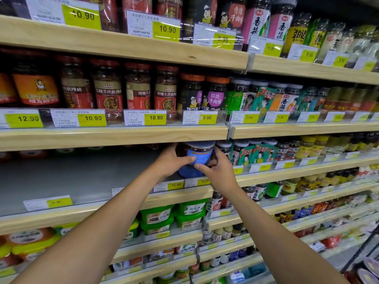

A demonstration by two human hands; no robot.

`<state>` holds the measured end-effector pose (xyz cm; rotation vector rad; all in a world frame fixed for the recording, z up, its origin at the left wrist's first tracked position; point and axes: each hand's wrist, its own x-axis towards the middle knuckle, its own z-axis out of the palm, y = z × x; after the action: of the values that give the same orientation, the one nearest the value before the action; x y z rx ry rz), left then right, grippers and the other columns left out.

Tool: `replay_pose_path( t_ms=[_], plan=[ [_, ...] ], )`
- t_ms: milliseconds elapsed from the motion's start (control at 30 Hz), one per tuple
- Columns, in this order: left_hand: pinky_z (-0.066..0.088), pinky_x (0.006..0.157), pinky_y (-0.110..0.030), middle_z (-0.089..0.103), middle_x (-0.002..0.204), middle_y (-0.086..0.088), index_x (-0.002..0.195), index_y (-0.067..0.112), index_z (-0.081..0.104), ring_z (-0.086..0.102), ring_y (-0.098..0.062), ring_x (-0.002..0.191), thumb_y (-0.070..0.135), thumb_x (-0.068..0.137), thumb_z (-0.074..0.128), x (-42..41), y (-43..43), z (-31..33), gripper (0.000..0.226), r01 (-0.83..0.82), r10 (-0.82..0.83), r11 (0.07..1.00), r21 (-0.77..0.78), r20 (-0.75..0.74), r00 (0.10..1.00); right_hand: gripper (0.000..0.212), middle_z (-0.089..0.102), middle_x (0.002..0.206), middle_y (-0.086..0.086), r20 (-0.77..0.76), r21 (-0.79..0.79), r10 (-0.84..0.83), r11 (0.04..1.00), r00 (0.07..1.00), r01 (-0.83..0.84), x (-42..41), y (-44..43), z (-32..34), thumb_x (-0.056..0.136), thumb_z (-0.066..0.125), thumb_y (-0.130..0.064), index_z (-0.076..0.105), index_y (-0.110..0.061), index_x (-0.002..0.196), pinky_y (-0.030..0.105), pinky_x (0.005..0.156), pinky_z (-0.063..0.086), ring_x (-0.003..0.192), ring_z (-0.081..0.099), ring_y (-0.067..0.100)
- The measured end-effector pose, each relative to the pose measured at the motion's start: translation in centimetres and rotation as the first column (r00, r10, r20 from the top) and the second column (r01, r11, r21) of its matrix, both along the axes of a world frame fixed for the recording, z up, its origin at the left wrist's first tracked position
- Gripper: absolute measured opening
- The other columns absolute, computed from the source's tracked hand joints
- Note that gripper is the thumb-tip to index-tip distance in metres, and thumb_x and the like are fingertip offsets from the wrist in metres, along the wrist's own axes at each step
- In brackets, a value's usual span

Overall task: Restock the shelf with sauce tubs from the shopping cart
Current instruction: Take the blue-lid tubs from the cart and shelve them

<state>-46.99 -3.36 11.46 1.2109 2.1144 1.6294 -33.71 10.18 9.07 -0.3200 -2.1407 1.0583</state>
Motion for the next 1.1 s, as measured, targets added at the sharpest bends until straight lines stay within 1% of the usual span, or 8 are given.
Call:
replay_pose_path(
  t_ms=[167,300,433,567,667,867,933,1100],
  plan=[
    [0.042,0.115,-0.039,0.060,0.139,0.004,0.127,0.036,0.050,0.055,-0.015,0.131,0.050,0.065,0.082,-0.8,0.4,-1.0,0.072,0.003,-0.001,0.999,-0.033,0.067,0.998,0.060,0.066,0.086,-0.007,0.014,0.047,-0.038,0.998,0.999,0.037,-0.5,0.2,-0.2,0.082,0.083,-0.029,0.054,-0.019,0.134,0.013,0.052,0.040,0.063,0.060,0.012],
    [0.040,0.117,-0.047,0.057,0.144,0.003,0.128,0.042,0.050,0.053,-0.015,0.134,0.059,0.062,0.078,-2.0,0.6,-1.9,0.074,0.033,-0.028,0.997,-0.065,0.083,0.996,0.058,0.064,0.077,-0.003,0.032,0.046,-0.052,0.998,0.998,0.051,-0.8,0.2,-0.2,0.083,0.082,-0.031,0.052,-0.024,0.131,0.015,0.051,0.041,0.061,0.059,0.012],
    [0.033,0.119,-0.034,0.046,0.153,0.002,0.150,0.020,0.039,0.043,-0.013,0.141,0.055,0.064,0.077,-1.5,0.4,-1.5,0.100,0.030,-0.032,0.995,-0.095,-0.018,0.999,0.062,0.060,0.069,-0.001,0.072,0.042,-0.060,0.997,0.996,0.057,-0.9,0.2,-0.3,0.083,0.081,-0.033,0.046,-0.028,0.135,0.020,0.049,0.041,0.057,0.058,0.011],
    [0.029,0.099,0.000,0.042,0.150,0.004,0.153,0.010,0.033,0.037,-0.005,0.136,0.010,0.085,0.081,-1.3,0.0,-2.0,0.083,0.017,-0.025,0.989,-0.145,-0.053,0.998,0.074,0.068,0.098,-0.004,0.057,0.043,-0.034,0.999,0.998,0.031,-0.7,0.2,-0.8,0.078,0.085,-0.030,0.044,-0.028,0.139,0.026,0.056,0.051,0.069,0.064,0.013],
    [0.028,0.093,0.006,0.041,0.146,0.006,0.153,0.008,0.033,0.037,-0.005,0.135,0.003,0.088,0.076,-1.2,-0.1,-2.3,0.078,0.010,-0.018,0.993,-0.117,-0.069,0.997,0.068,0.067,0.114,-0.008,0.033,-0.011,-0.027,1.000,0.999,0.027,-0.8,0.1,-1.4,0.075,0.087,-0.023,0.050,-0.027,0.132,0.021,0.067,0.055,0.087,0.068,0.008],
    [0.037,0.119,-0.041,0.051,0.149,0.001,0.146,0.022,0.043,0.048,-0.016,0.139,0.054,0.068,0.072,-1.7,0.4,-2.6,0.088,-0.006,0.006,0.999,-0.042,0.005,1.000,0.069,0.069,0.112,-0.007,-0.009,-0.024,-0.076,0.997,0.997,0.076,-1.8,-0.3,-1.5,0.080,0.084,-0.022,0.048,-0.021,0.139,0.015,0.064,0.050,0.083,0.069,0.010],
    [0.038,0.118,-0.048,0.052,0.149,0.000,0.145,0.028,0.043,0.049,-0.018,0.138,0.060,0.066,0.071,-3.2,1.1,-3.8,0.089,-0.008,0.009,0.999,-0.043,0.032,0.999,0.070,0.069,0.108,-0.007,0.019,-0.024,-0.076,0.997,0.997,0.076,-2.0,-0.3,-1.3,0.083,0.081,-0.024,0.044,-0.021,0.142,0.022,0.063,0.048,0.075,0.069,0.010],
    [0.037,0.118,-0.049,0.049,0.153,0.001,0.150,0.028,0.037,0.045,-0.018,0.142,0.062,0.073,0.067,-4.8,2.1,-5.7,0.089,-0.019,0.020,0.999,-0.032,0.006,1.000,0.075,0.063,0.132,-0.003,0.041,0.034,-0.113,0.993,0.993,0.112,-2.4,-0.4,-1.3,0.084,0.080,-0.028,0.040,-0.019,0.147,0.028,0.084,0.050,0.108,0.063,0.016]
  ],
)
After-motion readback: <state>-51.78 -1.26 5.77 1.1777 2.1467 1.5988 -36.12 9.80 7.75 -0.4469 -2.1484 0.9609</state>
